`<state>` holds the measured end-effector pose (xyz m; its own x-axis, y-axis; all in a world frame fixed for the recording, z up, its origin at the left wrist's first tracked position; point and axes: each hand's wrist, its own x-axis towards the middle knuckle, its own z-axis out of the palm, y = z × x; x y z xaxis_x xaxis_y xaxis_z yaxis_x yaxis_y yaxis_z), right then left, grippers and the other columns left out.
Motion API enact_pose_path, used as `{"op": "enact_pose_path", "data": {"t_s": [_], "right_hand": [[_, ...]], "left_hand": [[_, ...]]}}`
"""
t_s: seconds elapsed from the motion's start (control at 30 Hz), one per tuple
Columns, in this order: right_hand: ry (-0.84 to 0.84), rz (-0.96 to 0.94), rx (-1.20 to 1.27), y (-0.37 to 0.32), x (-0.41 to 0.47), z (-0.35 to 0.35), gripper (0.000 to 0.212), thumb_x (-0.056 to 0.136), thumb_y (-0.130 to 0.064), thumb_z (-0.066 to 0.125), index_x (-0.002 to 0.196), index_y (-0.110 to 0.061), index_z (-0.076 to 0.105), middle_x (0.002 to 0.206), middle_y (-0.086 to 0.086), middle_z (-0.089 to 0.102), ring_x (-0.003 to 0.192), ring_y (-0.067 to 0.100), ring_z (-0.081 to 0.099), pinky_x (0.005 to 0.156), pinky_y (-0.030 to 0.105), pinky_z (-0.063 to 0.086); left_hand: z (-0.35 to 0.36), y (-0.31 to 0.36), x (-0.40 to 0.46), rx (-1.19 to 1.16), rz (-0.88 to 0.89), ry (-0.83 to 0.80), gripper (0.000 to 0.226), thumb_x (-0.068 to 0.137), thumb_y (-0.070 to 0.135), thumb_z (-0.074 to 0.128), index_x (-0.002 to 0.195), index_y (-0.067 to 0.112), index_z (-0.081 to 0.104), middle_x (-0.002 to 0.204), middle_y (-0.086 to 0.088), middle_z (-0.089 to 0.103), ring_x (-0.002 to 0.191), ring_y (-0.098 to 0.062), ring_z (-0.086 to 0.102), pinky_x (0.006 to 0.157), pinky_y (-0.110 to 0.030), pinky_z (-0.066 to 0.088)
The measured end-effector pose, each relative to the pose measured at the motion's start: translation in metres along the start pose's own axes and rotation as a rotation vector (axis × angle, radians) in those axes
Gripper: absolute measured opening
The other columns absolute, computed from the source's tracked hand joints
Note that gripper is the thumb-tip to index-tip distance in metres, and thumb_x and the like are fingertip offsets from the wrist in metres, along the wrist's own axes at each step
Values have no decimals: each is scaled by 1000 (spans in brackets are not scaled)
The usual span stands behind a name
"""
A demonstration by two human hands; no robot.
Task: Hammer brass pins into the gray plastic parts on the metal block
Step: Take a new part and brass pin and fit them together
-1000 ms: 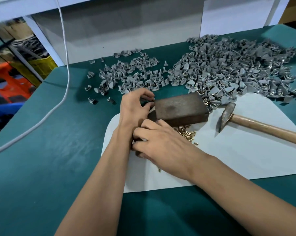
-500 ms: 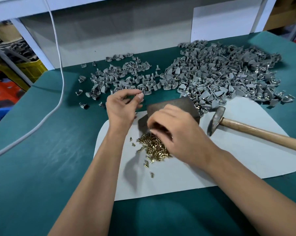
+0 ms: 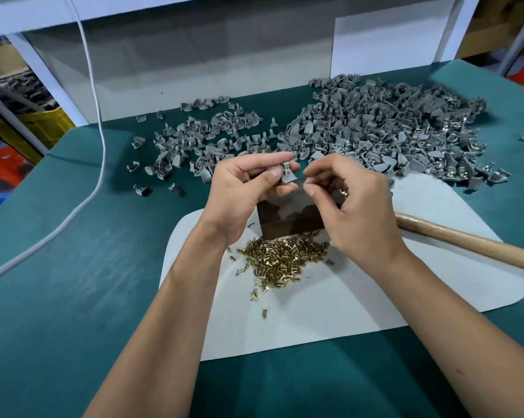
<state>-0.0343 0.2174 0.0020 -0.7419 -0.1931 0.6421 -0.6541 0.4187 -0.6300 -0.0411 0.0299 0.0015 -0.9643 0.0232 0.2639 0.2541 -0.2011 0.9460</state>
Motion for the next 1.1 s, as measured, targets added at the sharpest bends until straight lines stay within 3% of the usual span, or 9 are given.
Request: {"op": "enact_pose_path", "data": {"t_s": [0.1,0.23,0.5,0.87,1.1], "right_hand": [[77,30,19,-2,1,-1,23,87,-6,78,104,-11,64,88,-6,71,86,8,69,79,31,58],[109,29,-1,-4,1,-2,29,84,-10,82,104,-13,61,85,-10,73,88,2,71,84,26,56],[90,109,11,-3,0,-1,31,83,-10,83,102,-14,59,85,-13,74,86,1,72,78,35,61],[117,128,-52,-4,-2,1,33,78,-2,82,97,-18,60,81,-8,70,81,5,70,69,34,60],[105,95,-63,-1,-2,0,27,80,-2,81,97,-14,63,84,-6,70,83,6,70,77,33,61]], "left_hand": [[3,2,-1,8,-32,-7,26,86,-1,71,111,2,73,98,-18,78,80,-25,75,73,-27,62],[5,0,-2,40,-35,-24,19,84,-5,72,102,1,75,89,-15,78,73,-23,76,70,-25,62],[7,0,-2,76,-42,-47,23,76,4,77,99,1,77,93,-20,77,75,-25,75,71,-26,62],[19,0,-2,128,-30,-23,15,81,-13,74,92,-4,73,76,-12,76,62,-16,72,64,-21,59],[22,1,-3,128,-36,-8,13,83,-13,73,93,-5,73,75,-13,75,64,-18,73,67,-22,60]]}}
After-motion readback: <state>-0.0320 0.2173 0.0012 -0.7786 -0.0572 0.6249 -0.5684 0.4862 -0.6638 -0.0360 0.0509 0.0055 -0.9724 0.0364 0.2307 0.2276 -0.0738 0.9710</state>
